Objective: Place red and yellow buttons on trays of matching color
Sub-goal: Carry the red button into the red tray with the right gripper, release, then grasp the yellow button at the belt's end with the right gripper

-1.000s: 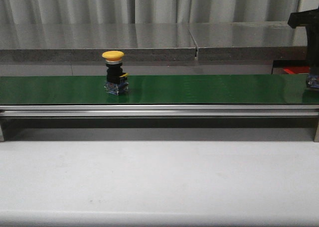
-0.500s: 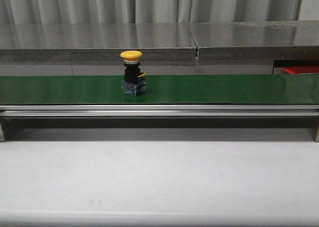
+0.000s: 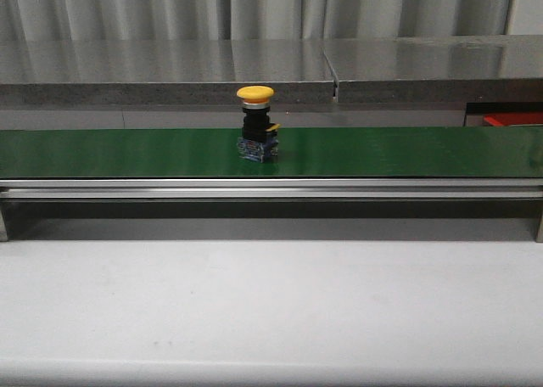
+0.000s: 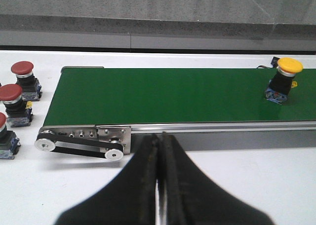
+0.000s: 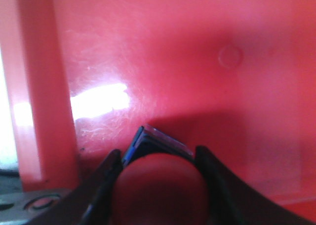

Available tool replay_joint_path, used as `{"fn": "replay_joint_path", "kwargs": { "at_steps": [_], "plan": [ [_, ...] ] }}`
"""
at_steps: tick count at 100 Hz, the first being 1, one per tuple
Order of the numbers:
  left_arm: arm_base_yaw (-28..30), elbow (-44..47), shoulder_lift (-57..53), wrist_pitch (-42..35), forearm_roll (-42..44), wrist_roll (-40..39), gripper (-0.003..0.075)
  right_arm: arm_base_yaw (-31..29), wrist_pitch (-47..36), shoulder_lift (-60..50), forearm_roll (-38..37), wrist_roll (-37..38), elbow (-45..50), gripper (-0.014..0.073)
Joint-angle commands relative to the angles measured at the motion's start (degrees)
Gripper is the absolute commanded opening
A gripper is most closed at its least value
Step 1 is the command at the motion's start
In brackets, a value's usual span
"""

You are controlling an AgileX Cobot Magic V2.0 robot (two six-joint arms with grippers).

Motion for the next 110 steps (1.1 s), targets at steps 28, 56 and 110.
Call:
{"fn": "replay_joint_path", "kwargs": {
  "at_steps": [28, 56, 110],
  "plan": [
    [-0.45, -1.57, 0.35, -4.63, -0.96, -0.12, -0.0019, -0.49, -2.33, -3.27, -1.37, -1.46, -2.10, 0.0374],
    [-0.45, -1.57, 0.35, -4.63, -0.96, -0.12, -0.0019, -0.49, 2.38, -4.36, -2.57, -1.46, -7.43, 0.0573],
    [-0.45, -1.57, 0.35, -4.63, -0.96, -0.12, -0.0019, 1.14, 10.67, -20.27, 1.49, -1.97, -6.92, 0.0540]
  ]
}}
